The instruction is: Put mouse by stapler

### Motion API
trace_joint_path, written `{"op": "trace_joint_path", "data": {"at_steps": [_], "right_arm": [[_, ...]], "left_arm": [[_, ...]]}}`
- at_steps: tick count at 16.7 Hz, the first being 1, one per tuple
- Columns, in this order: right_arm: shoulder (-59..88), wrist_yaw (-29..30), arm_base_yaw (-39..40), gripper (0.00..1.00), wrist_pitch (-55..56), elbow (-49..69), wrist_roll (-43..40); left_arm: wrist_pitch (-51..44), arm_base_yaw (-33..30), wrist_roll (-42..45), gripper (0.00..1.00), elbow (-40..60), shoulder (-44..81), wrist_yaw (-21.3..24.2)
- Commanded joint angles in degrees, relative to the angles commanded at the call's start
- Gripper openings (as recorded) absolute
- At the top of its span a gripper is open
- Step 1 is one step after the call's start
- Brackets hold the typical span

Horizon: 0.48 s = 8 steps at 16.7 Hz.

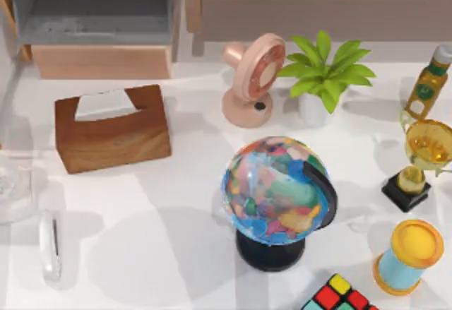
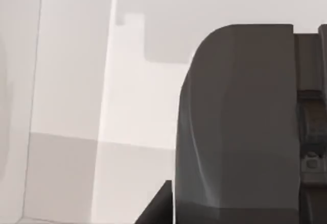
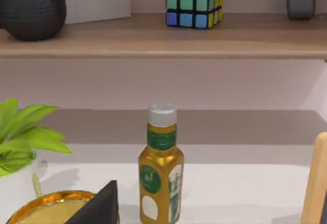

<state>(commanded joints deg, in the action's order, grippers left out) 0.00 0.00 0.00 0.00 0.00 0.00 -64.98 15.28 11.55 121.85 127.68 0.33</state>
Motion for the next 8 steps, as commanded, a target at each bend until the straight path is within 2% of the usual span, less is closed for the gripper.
{"op": "trace_joint_path", "data": {"at_steps": [8], "right_arm": [[0.0, 0.0, 0.0, 1.0, 0.0, 0.0, 0.0]], "left_arm": [[9.62, -18.26, -20.4, 0.0, -25.94, -19.42, -3.27]]}}
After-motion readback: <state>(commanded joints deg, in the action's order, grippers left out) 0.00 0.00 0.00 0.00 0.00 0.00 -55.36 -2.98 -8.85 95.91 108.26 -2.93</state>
